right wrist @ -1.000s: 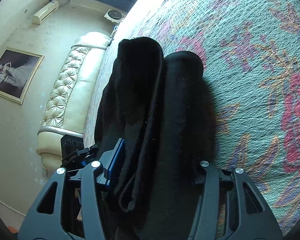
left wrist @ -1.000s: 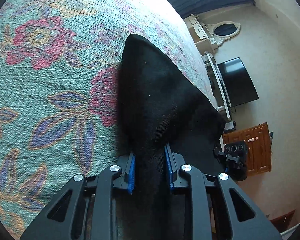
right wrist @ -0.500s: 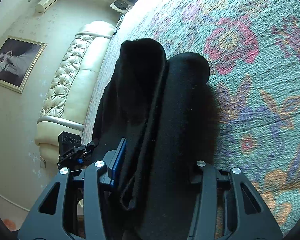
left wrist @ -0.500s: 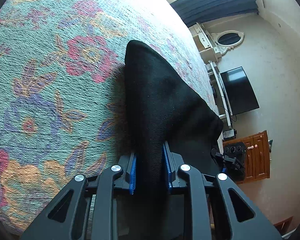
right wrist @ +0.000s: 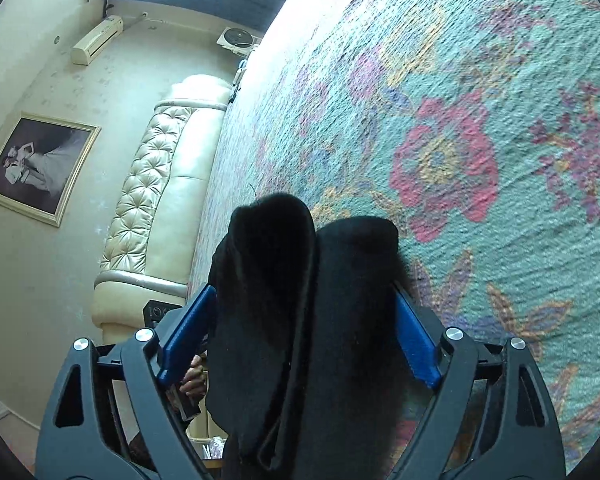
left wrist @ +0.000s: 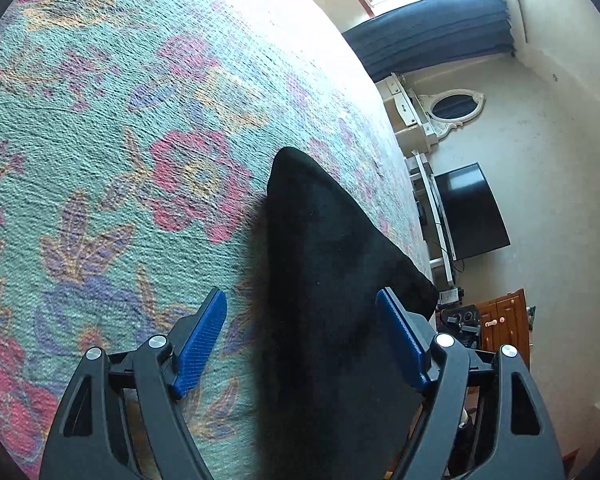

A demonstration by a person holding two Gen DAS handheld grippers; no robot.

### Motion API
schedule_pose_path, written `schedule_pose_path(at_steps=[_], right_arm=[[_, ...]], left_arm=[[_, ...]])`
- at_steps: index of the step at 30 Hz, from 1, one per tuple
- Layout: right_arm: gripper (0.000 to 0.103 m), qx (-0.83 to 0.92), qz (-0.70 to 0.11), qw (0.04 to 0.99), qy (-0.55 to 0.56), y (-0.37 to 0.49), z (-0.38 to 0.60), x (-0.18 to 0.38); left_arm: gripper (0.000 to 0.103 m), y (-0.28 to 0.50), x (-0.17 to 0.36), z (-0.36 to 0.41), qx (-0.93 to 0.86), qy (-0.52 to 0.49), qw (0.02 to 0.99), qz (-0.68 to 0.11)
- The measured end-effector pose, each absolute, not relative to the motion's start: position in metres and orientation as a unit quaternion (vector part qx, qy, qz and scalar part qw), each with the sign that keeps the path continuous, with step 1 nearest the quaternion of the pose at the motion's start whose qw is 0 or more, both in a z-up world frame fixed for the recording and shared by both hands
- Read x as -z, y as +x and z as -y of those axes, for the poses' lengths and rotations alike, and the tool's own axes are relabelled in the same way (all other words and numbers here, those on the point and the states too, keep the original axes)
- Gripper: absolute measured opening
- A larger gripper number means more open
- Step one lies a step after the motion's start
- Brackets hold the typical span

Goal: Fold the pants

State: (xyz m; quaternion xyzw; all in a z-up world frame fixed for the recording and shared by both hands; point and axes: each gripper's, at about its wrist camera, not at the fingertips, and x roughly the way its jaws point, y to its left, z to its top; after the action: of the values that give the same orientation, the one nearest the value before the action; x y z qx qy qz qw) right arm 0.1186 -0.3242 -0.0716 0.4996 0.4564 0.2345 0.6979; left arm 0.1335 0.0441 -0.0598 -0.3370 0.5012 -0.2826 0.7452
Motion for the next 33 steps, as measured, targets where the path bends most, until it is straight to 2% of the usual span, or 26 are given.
schedule_pose_path(at_steps=[2,7,8,9,10,11,13,18,23,33], right_arm=[[0.091,-0.236,-0.460,0.698,0.495,0.131,0.322,0.074],[0.092,-0.241,-0.469,0.703,0.477,0.143,0.317,0.077],[0.089,-0.239,-0.473,0.708,0.467,0.142,0.316,0.076],[0.075,-0.228,-0.481,0.715,0.454,0.141,0.315,0.076],[0.066,-0.217,-0.488,0.718,0.445,0.140,0.315,0.077],[0.053,-0.211,-0.490,0.717,0.448,0.138,0.316,0.081],[0.044,-0.212,-0.482,0.711,0.466,0.134,0.322,0.088],[0.034,-0.214,-0.466,0.725,0.459,0.134,0.318,0.079],[0.032,-0.213,-0.457,0.737,0.450,0.139,0.311,0.071],[0.032,-0.213,-0.451,0.739,0.453,0.153,0.295,0.067]], left_arm=[[0.076,0.141,0.062,-0.037,0.287,-0.340,0.743,-0.500],[0.077,0.157,0.064,-0.018,0.295,-0.334,0.738,-0.507],[0.077,0.159,0.064,-0.015,0.297,-0.332,0.738,-0.507],[0.077,0.160,0.064,-0.013,0.299,-0.330,0.739,-0.505],[0.077,0.160,0.064,-0.012,0.299,-0.327,0.741,-0.504],[0.067,0.160,0.064,-0.011,0.299,-0.320,0.744,-0.505],[0.042,0.161,0.065,-0.003,0.279,-0.282,0.756,-0.522],[0.030,0.156,0.055,0.004,0.264,-0.247,0.780,-0.511],[0.026,0.156,0.051,0.002,0.249,-0.234,0.792,-0.506],[0.024,0.160,0.045,-0.006,0.233,-0.200,0.812,-0.497]])
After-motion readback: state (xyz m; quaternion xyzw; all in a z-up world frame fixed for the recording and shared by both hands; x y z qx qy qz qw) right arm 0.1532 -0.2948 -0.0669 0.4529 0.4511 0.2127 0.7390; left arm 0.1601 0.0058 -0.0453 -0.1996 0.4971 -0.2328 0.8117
